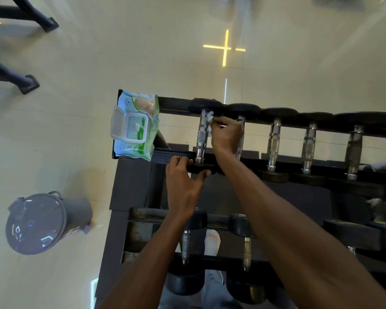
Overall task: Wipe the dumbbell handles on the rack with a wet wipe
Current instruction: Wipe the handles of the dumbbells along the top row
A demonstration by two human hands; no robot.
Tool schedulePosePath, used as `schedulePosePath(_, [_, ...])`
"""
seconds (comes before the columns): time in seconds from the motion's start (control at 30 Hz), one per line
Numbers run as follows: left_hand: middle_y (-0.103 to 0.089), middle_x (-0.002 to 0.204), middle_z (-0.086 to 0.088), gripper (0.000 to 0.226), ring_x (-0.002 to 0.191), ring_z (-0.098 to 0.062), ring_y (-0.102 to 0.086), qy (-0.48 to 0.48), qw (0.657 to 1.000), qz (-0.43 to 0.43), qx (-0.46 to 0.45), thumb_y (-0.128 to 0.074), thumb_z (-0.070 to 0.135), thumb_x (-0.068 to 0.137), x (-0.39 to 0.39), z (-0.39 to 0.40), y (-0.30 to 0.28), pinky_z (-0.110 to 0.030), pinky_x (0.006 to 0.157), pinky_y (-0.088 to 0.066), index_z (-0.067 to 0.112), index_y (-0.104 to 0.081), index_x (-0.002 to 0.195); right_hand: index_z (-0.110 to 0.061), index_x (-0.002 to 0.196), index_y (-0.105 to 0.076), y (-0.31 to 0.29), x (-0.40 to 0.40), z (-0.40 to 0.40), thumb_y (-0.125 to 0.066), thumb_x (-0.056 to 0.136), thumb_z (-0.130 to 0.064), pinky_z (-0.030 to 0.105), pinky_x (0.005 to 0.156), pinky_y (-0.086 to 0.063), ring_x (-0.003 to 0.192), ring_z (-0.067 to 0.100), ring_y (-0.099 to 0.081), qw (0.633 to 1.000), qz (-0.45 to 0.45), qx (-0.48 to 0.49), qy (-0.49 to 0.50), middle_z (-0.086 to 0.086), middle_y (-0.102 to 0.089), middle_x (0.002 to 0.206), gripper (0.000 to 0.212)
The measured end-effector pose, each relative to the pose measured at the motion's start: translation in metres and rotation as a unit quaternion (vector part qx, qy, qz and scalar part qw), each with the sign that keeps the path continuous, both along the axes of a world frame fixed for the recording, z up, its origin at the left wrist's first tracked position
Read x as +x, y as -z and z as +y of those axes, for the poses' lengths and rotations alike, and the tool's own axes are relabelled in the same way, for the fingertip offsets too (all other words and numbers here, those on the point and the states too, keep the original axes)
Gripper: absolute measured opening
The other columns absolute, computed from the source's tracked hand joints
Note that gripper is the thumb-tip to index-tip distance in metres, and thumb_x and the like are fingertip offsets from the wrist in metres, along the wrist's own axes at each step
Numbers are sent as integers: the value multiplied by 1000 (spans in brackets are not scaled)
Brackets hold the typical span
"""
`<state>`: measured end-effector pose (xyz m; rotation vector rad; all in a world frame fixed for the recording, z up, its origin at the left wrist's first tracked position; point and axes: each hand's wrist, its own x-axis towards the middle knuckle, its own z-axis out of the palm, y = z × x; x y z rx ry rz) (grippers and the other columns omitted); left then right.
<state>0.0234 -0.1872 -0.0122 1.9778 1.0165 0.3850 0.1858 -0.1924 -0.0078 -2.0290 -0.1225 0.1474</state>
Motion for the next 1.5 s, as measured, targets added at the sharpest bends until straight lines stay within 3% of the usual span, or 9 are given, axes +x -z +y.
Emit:
schedulePosePath(0.13, [-53,107,5,41,104,-18,-55,-2,1000,-3,4,-89,38,76,-1,-1,1,-28,86,-48,13,-66,99,-7,108,-77,2,-7,-18,-72,92,-9,16,82,-54,93,9,-66,981,-102,-52,-154,4,-72,105,17])
schedulePosePath(0.27, [-51,106,6,40,105,-18,-54,0,1000,-5,9,-88,38,78,-2,-3,3,-27,86,-47,16,-64,100,-3,112,-73,1,-1,-32,-64,96,-1,17,87,-53,97,12,-61,889,-245,-174,-344,8,-63,111,19])
schedulePosePath(0.47, [-51,104,6,39,104,-20,-54,4,1000,0,12,-88,39,77,-2,-1,4,-24,84,-42,14,-66,99,-1,106,-71,-6,13,-10,-58,96,3,31,79,-58,95,20,-58,879,-259,-219,-334,11,-57,111,17])
schedulePosePath(0.67, [-50,104,8,43,103,-20,-55,8,1000,2,5,-90,39,76,-3,0,5,-24,82,-42,15,-66,103,-11,112,-72,-21,-3,-32,-65,97,-19,34,90,-53,106,16,-49,683,-238,-282,-630,5,-55,115,19])
schedulePosePath(0.87, [-51,103,7,45,102,-21,-57,-3,1000,2,13,-91,39,73,-2,1,5,-26,84,-46,11,-67,99,-5,116,-74,-19,20,-18,-65,95,-2,33,78,-57,91,14,-55,797,-262,-234,-491,6,-58,104,23])
schedulePosePath(1.03, [-52,101,7,42,97,-17,-56,-3,1000,-11,8,-91,41,74,-4,0,7,-29,82,-51,18,-64,98,-11,108,-78,-8,-5,-54,-69,93,-5,30,80,-57,91,13,-62,804,-149,-180,-547,2,-66,106,19])
schedulePosePath(1.17, [-54,103,5,43,100,-19,-59,-10,1000,-20,7,-90,41,74,-4,0,7,-35,86,-54,16,-66,100,-11,103,-80,2,0,-63,-74,87,1,29,84,-58,94,12,-66,857,-69,-146,-489,2,-71,103,21])
schedulePosePath(1.4, [-55,105,4,44,100,-19,-59,-11,1000,-14,8,-89,42,75,-4,-3,7,-38,85,-55,16,-65,101,-11,103,-76,-21,2,-49,-65,97,-18,30,75,-54,84,11,-55,721,-185,-235,-625,1,-56,100,15])
schedulePosePath(1.5, [-55,106,5,46,102,-21,-60,-16,1000,-7,16,-90,41,74,-2,-3,6,-39,88,-55,14,-67,103,-3,106,-72,-22,22,-29,-57,101,-8,25,74,-54,85,10,-54,778,-243,-230,-531,5,-54,102,17])
